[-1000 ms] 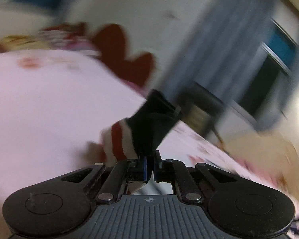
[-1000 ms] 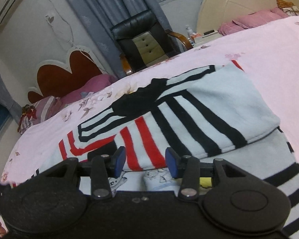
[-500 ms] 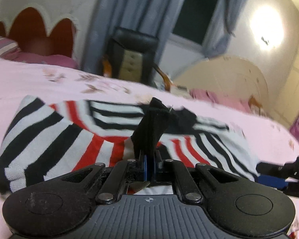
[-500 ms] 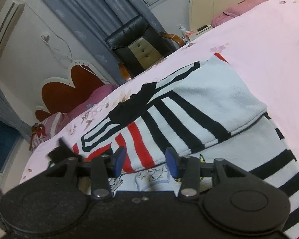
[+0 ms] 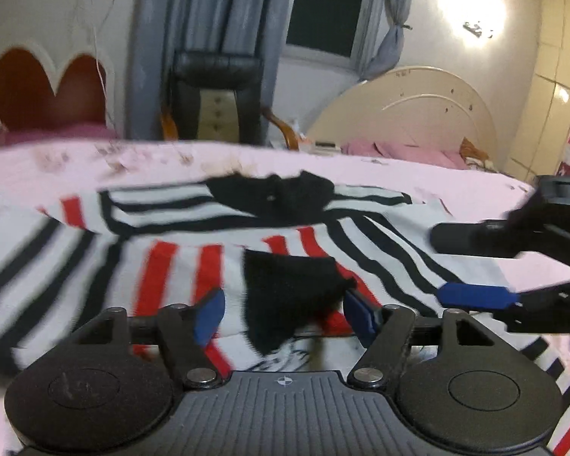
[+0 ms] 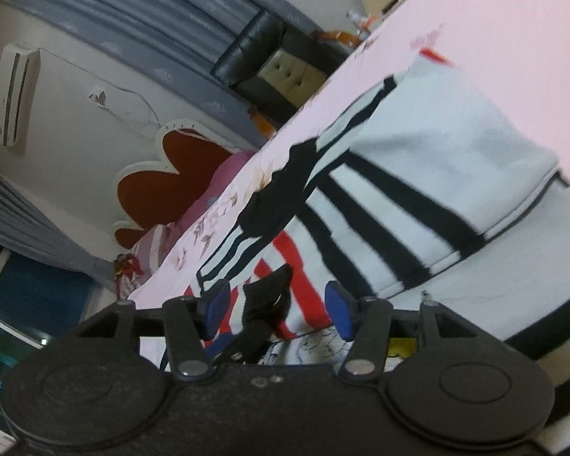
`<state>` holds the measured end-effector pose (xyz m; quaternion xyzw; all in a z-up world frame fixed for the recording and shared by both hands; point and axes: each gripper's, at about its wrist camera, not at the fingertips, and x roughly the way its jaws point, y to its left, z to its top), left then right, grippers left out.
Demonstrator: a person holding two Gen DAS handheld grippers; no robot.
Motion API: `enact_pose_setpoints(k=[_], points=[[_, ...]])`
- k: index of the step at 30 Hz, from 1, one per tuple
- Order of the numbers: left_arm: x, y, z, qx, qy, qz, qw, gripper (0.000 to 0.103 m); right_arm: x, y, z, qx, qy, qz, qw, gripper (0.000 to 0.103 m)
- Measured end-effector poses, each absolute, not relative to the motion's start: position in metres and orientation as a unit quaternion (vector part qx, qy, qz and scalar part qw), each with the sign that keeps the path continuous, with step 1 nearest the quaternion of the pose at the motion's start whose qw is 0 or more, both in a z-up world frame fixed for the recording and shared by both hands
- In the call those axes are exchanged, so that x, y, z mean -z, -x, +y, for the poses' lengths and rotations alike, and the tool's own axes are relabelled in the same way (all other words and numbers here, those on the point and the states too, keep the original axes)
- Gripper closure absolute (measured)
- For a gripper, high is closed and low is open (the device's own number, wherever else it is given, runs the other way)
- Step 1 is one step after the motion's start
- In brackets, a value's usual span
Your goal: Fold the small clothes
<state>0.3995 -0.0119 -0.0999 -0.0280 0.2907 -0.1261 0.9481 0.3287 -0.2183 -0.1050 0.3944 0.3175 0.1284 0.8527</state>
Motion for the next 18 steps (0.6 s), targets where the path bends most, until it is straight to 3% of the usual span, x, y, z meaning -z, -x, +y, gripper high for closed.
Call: enact_pose_setpoints(k=[6, 10, 12, 13, 18], points=[[0.091, -0.354, 0.058, 0.060, 0.064, 0.268, 0.960, 0.035, 0.123, -0.347, -0.198, -0.153, -0.408, 0.341, 0.833, 0.050], [0.094, -0.328, 0.108, 0.001, 0.084, 0.249, 0.965, 0.035, 0.129, -0.363, -0.177, -0.170, -0.393, 0.355, 0.831, 0.063], [0.099, -0.326, 0.127, -0.019, 0.090, 0.260, 0.961, 0.035, 0.130, -0.370, -0.169, -0.164, -0.376, 0.359, 0.838, 0.079], [0.103, -0.329, 0.133, -0.024, 0.090, 0.269, 0.959, 0.035, 0.129, -0.373, -0.165, -0.157, -0.361, 0.363, 0.844, 0.097], [0.124, -0.344, 0.133, 0.007, 0.064, 0.304, 0.950, 0.035, 0.103, -0.363, -0.166, -0.136, -0.300, 0.331, 0.884, 0.097]])
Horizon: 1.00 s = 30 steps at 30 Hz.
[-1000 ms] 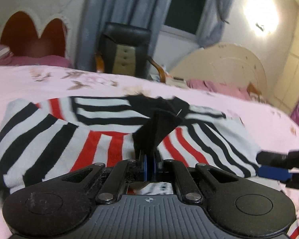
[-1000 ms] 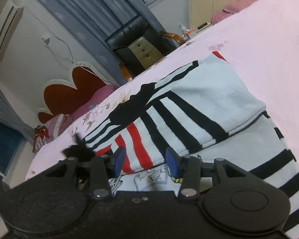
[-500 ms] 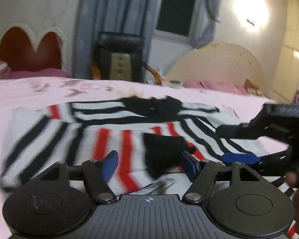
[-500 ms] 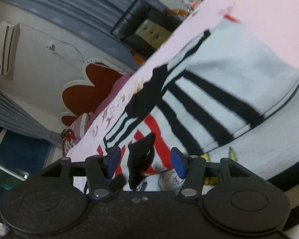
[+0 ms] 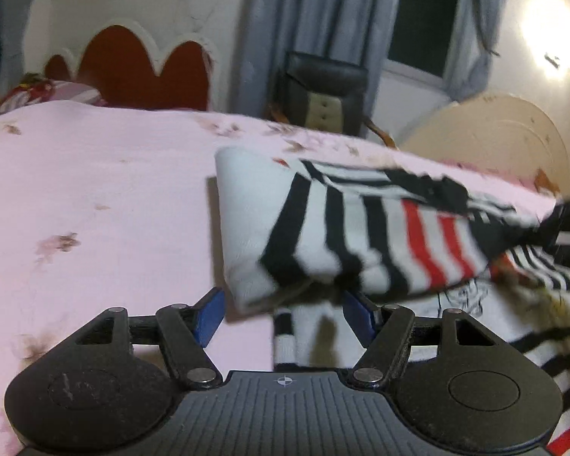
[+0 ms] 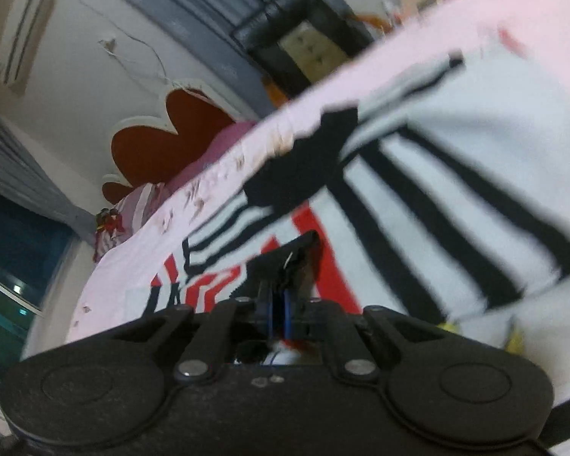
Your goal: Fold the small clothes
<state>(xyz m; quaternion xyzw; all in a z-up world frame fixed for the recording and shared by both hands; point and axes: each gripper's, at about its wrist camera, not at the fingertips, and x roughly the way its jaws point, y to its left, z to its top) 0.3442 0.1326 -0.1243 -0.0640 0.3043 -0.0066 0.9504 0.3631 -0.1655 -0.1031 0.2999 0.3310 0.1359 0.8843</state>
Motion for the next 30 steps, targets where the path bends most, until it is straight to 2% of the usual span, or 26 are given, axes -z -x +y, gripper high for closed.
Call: enact_pose_setpoints(k=[2, 3, 4, 7, 13, 30], points=[[0.129, -0.348, 0.128, 0.008, 0.059, 0.304, 0.951, 0.036, 0.090, -0.356, -0.176, -0.124, -0.287, 0.312, 0.897, 0.097], [0.131, -0.350, 0.127, 0.004, 0.056, 0.304, 0.951, 0.045, 0.086, -0.355, -0.181, -0.119, -0.285, 0.307, 0.900, 0.097], [0.131, -0.352, 0.127, -0.001, 0.053, 0.304, 0.951, 0.050, 0.082, -0.353, -0.188, -0.112, -0.282, 0.303, 0.903, 0.097], [0.130, -0.360, 0.126, -0.005, 0.060, 0.301, 0.952, 0.054, 0.074, -0.346, -0.203, -0.090, -0.263, 0.292, 0.915, 0.097], [0.126, -0.370, 0.126, 0.010, 0.049, 0.308, 0.950, 0.075, 0.081, -0.339, -0.224, -0.069, -0.257, 0.292, 0.919, 0.097], [0.127, -0.376, 0.133, 0.023, 0.057, 0.329, 0.942, 0.075, 0.094, -0.336, -0.226, -0.057, -0.232, 0.302, 0.923, 0.097]])
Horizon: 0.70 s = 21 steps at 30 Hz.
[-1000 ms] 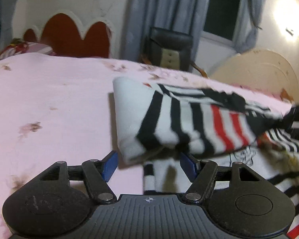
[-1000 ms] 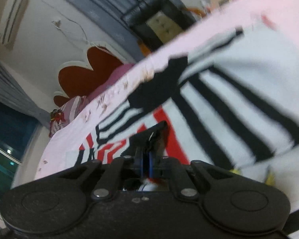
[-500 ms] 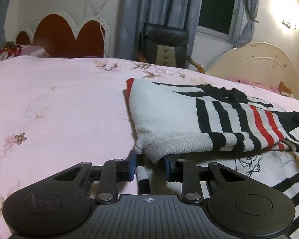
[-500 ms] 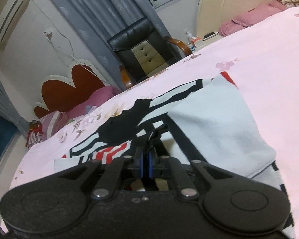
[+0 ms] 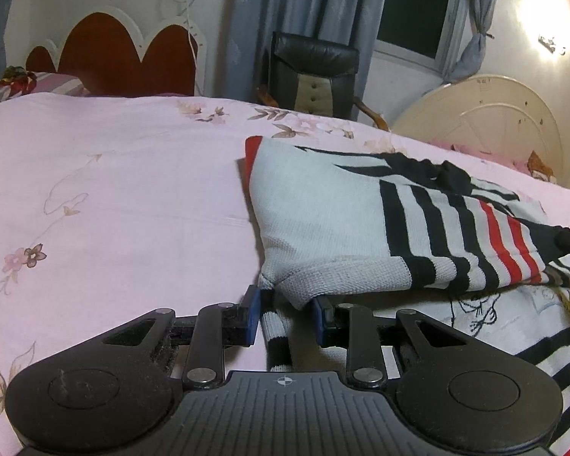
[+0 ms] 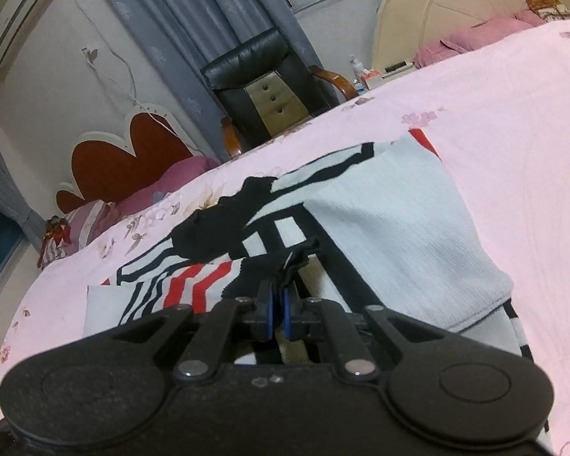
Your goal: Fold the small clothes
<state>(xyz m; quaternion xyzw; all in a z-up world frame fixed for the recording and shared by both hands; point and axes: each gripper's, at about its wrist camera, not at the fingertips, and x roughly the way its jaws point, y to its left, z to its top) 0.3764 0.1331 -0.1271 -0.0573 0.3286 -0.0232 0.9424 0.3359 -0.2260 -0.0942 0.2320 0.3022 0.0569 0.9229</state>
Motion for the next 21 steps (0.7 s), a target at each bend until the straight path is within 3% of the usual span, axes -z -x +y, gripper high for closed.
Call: enact_pose_setpoints(k=[6, 10, 13, 15, 21], points=[[0.127, -0.370, 0.130, 0.021, 0.038, 0.329, 0.943, 0.075, 0.112, -0.340, -0.230, -0.044, -0.232, 0.325, 0.916, 0.096], [0.111, -0.343, 0.145, 0.016, 0.076, 0.301, 0.950, 0.074, 0.105, -0.325, -0.241, -0.028, -0.251, 0.309, 0.917, 0.081], [0.095, -0.341, 0.135, 0.036, 0.081, 0.277, 0.957, 0.072, 0.093, -0.320, -0.238, -0.043, -0.237, 0.297, 0.924, 0.081], [0.093, -0.354, 0.116, 0.054, 0.068, 0.273, 0.958, 0.057, 0.090, -0.326, -0.224, -0.062, -0.217, 0.301, 0.927, 0.081], [0.123, -0.390, 0.086, 0.057, 0.062, 0.314, 0.946, 0.058, 0.096, -0.348, -0.168, -0.114, -0.125, 0.321, 0.932, 0.081]])
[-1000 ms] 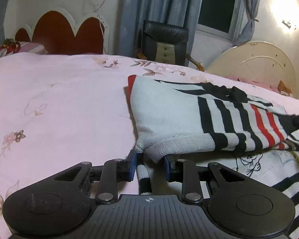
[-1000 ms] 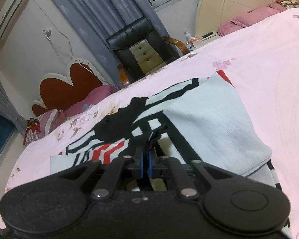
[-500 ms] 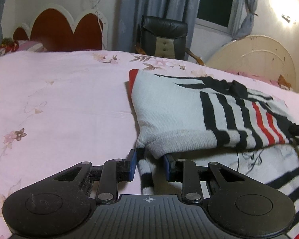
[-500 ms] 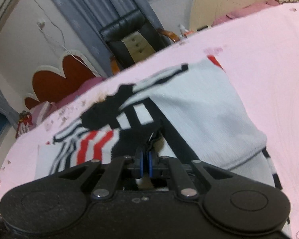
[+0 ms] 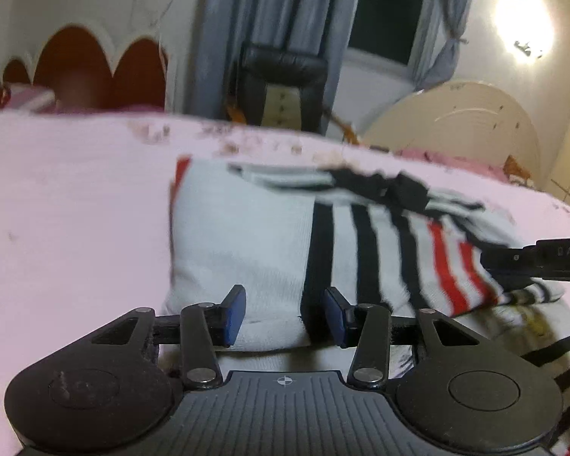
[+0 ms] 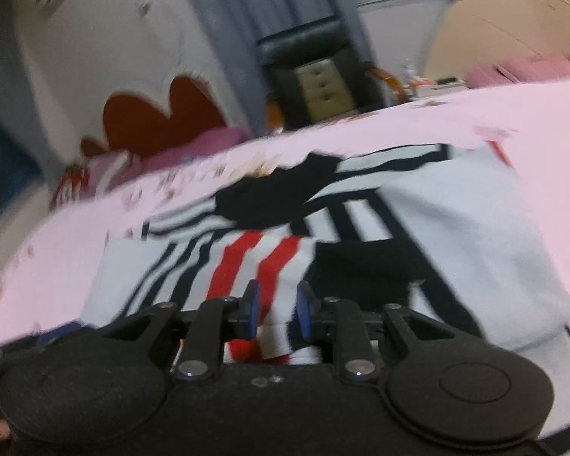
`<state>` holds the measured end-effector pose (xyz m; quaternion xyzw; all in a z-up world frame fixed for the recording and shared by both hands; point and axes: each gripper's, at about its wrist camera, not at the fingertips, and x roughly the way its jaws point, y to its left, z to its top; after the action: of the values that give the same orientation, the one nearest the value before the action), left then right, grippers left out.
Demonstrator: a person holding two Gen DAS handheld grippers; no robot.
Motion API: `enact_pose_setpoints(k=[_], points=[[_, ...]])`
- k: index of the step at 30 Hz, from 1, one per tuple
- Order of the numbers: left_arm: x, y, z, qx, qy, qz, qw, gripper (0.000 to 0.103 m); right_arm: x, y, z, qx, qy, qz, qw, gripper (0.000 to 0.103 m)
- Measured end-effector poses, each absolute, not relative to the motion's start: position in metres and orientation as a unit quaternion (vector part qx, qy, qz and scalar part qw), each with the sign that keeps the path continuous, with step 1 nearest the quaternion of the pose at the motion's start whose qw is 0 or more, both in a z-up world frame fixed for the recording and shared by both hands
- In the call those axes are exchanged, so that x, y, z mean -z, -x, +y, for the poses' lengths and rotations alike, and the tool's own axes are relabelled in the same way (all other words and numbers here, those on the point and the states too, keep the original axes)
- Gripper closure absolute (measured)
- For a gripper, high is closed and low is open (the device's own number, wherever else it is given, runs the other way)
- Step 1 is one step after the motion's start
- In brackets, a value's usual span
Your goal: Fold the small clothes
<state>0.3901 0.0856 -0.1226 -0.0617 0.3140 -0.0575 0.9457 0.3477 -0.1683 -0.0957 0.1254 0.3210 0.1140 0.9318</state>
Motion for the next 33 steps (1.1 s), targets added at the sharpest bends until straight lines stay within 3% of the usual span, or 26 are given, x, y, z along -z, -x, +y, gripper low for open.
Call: enact_pose_setpoints(k=[4, 7, 11, 18, 33], points=[[0.122, -0.387, 0.078, 0.057, 0.044, 0.312, 0.947, 0.058, 0.109, -0.356, -0.166, -0.112, -0.097, 0.342, 0.928, 0.087], [0.104, -0.394, 0.087, 0.058, 0.048, 0.286, 0.955, 0.057, 0.098, -0.358, -0.165, -0.112, -0.100, 0.333, 0.931, 0.079], [0.093, -0.433, 0.100, 0.050, 0.051, 0.277, 0.958, 0.057, 0.089, -0.377, -0.149, -0.127, -0.092, 0.318, 0.935, 0.079], [0.118, -0.504, 0.116, 0.040, 0.052, 0.330, 0.942, 0.057, 0.102, -0.417, -0.119, -0.139, -0.066, 0.337, 0.929, 0.079], [0.121, -0.527, 0.126, 0.045, 0.035, 0.332, 0.942, 0.055, 0.107, -0.415, -0.118, -0.134, -0.041, 0.343, 0.929, 0.080]])
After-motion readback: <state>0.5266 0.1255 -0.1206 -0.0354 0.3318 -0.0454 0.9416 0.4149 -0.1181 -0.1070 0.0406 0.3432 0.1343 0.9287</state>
